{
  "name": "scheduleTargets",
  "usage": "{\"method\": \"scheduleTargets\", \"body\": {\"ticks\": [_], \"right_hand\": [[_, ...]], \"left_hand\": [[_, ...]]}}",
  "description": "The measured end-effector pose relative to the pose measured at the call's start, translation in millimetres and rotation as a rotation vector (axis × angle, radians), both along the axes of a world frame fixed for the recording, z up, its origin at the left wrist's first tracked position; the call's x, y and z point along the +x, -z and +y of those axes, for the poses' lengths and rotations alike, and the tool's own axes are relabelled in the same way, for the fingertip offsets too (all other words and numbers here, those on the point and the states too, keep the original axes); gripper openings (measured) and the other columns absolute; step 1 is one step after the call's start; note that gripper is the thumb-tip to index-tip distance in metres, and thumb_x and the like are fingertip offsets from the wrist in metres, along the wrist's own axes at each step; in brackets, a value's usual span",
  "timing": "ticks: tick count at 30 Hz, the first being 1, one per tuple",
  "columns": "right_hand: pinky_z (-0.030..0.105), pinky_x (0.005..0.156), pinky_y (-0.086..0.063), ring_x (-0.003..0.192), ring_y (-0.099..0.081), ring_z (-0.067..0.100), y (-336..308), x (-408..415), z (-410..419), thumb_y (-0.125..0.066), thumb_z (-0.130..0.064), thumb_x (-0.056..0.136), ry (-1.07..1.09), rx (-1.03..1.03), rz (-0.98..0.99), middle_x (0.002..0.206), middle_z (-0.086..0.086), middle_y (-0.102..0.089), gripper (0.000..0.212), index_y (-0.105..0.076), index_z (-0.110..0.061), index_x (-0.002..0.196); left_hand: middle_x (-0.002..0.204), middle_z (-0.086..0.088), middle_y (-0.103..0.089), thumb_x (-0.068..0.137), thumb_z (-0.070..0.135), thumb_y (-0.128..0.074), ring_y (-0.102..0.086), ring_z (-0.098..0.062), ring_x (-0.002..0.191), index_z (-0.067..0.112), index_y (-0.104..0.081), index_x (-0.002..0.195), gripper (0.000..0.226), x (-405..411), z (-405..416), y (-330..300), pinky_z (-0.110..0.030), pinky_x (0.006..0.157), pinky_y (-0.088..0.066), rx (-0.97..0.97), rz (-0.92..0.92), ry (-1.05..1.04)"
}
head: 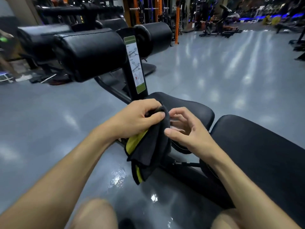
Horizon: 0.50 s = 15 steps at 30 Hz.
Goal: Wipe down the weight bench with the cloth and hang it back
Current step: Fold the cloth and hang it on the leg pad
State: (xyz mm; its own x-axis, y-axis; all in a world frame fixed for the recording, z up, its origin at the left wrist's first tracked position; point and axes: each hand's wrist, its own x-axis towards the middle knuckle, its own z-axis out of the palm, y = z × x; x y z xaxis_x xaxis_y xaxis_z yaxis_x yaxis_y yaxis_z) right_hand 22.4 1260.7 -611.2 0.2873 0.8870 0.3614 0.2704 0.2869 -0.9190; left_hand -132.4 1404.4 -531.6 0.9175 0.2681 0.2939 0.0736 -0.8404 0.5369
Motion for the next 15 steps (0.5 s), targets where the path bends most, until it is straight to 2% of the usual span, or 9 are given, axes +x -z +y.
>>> {"method": "scheduleTargets", "body": {"ticks": [2,4,6,7,9,13,15], "right_hand": [[0.06,0.109,-0.044,0.125,-0.062,0.023,-6,12,23,-0.077,-0.028,0.085,-0.05,-0.003,0.016,0.13,-0.001,-0.067,0.038,-0.055,-0.013,0.112],[0.053,0.111,-0.044,0.128,-0.06,0.021,-11,31,49,-0.076,-0.027,0.086,-0.12,-0.019,0.028,0.135,0.002,-0.065,0.038,-0.052,-0.005,0.104],[0.043,0.102,-0.045,0.114,-0.061,0.022,-15,49,77,-0.078,-0.03,0.087,-0.218,-0.033,0.048,0.121,0.008,-0.066,0.036,-0.054,-0.005,0.094],[0.042,0.095,-0.043,0.104,-0.058,0.025,-14,59,91,-0.08,-0.035,0.086,-0.254,-0.043,0.058,0.11,0.013,-0.062,0.036,-0.055,-0.009,0.091],[0.04,0.088,-0.04,0.096,-0.051,0.025,-11,79,115,-0.079,-0.04,0.085,-0.292,-0.05,0.069,0.101,0.017,-0.055,0.033,-0.057,-0.015,0.086],[0.033,0.078,-0.042,0.087,-0.049,0.024,-17,107,149,-0.076,-0.037,0.088,-0.311,-0.055,0.084,0.093,0.032,-0.048,0.027,-0.057,-0.019,0.085],[0.037,0.074,-0.04,0.08,-0.047,0.031,-32,112,162,-0.076,-0.035,0.089,-0.294,-0.075,0.115,0.091,0.034,-0.046,0.027,-0.056,-0.017,0.083]], "left_hand": [[0.094,-0.006,-0.064,0.102,0.019,-0.059,-0.063,-0.026,0.09,0.009,-0.067,0.098,0.013,4,17,1,-0.048,0.083,-0.049,-0.032,0.001,0.023],[0.088,-0.001,-0.061,0.098,0.022,-0.06,-0.061,-0.024,0.084,0.014,-0.065,0.09,0.012,12,35,3,-0.041,0.076,-0.049,-0.066,-0.012,0.054],[0.084,0.007,-0.059,0.096,0.023,-0.06,-0.059,-0.015,0.079,0.023,-0.065,0.088,0.009,26,56,7,-0.027,0.07,-0.044,-0.098,-0.023,0.081],[0.083,0.011,-0.058,0.096,0.023,-0.06,-0.058,-0.01,0.078,0.027,-0.064,0.089,0.009,34,67,9,-0.021,0.07,-0.041,-0.107,-0.03,0.091],[0.082,0.016,-0.058,0.097,0.025,-0.061,-0.059,-0.008,0.078,0.03,-0.066,0.092,0.009,48,87,15,-0.015,0.071,-0.039,-0.118,-0.056,0.099],[0.078,0.014,-0.057,0.095,0.024,-0.064,-0.059,-0.011,0.074,0.034,-0.063,0.086,0.014,74,119,20,-0.019,0.069,-0.04,-0.181,-0.111,0.038],[0.078,0.011,-0.057,0.095,0.025,-0.065,-0.059,-0.017,0.075,0.032,-0.063,0.085,0.012,81,130,7,-0.024,0.068,-0.041,-0.207,-0.107,-0.002]]}}
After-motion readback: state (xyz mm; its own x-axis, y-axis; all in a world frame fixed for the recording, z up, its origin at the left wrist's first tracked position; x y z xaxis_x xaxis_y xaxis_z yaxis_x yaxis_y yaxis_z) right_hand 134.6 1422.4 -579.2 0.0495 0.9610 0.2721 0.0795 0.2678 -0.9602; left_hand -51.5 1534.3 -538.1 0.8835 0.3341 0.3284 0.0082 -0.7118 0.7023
